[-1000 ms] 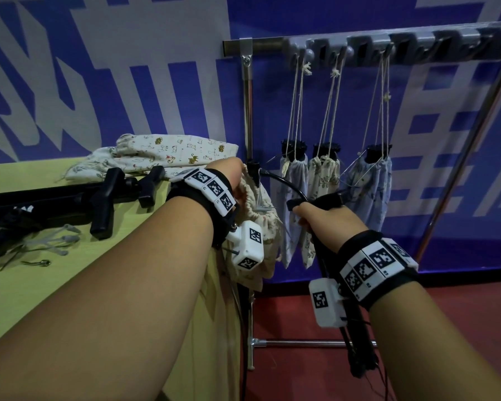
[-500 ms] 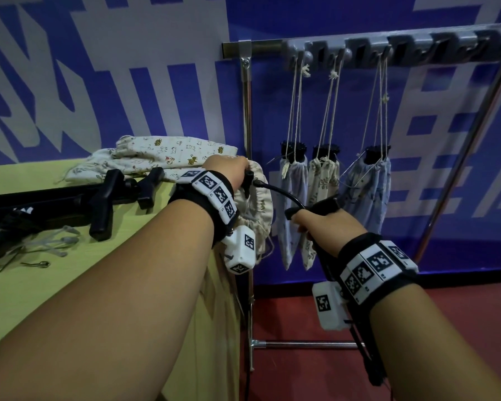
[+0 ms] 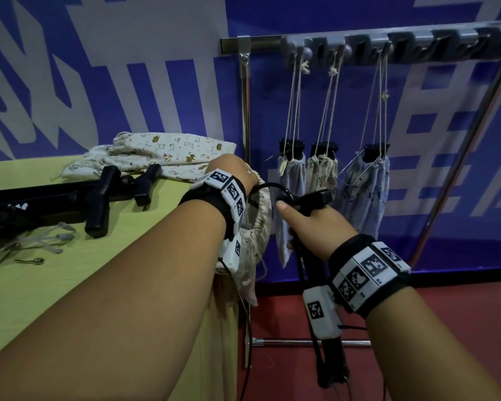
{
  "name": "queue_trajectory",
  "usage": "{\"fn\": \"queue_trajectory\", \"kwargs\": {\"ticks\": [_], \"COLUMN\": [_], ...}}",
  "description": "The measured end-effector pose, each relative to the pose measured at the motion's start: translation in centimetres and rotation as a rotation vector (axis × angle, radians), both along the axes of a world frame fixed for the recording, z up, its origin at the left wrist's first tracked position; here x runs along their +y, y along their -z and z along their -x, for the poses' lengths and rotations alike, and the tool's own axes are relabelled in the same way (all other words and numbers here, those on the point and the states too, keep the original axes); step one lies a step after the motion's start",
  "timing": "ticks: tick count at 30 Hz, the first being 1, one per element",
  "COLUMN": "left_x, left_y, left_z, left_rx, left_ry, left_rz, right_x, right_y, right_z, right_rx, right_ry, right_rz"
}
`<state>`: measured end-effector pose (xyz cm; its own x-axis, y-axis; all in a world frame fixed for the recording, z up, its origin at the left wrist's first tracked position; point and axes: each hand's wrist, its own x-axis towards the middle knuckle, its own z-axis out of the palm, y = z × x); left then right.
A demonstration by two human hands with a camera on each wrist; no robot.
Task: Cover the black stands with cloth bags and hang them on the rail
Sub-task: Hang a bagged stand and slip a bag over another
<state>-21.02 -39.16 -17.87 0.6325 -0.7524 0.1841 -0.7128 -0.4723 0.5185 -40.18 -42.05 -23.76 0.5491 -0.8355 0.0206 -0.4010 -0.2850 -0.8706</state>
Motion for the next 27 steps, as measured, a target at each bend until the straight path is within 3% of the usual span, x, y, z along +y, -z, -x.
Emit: {"fn": "queue_trajectory", "kwargs": {"ticks": [5,10,23,27], "left_x": [0.0,0.2,0.9,1.1], "left_y": [-0.2,-0.4,-0.5,-0.7], "left_z": [0.5,1.4,3.4,3.8], "left_rx": [-0.004,0.108,0.289,0.347], "left_ry": [0.047,0.086,0.437,0.453], "left_rz": [-0.013,0.016,0.012,-0.010], "right_x": [1.2,1.8,-0.2,-0.6], "right_y": [-0.3,0.2,1.9,2.1], "right_z": [-0.9,-1.3,-1.4,-1.7], "right_rx": [0.046,0.172,0.071,0.167], "right_ry": [-0.099,-0.156,-0.002,-0.027], "right_rz": [0.009,0.179,-0.081,-0.018]}}
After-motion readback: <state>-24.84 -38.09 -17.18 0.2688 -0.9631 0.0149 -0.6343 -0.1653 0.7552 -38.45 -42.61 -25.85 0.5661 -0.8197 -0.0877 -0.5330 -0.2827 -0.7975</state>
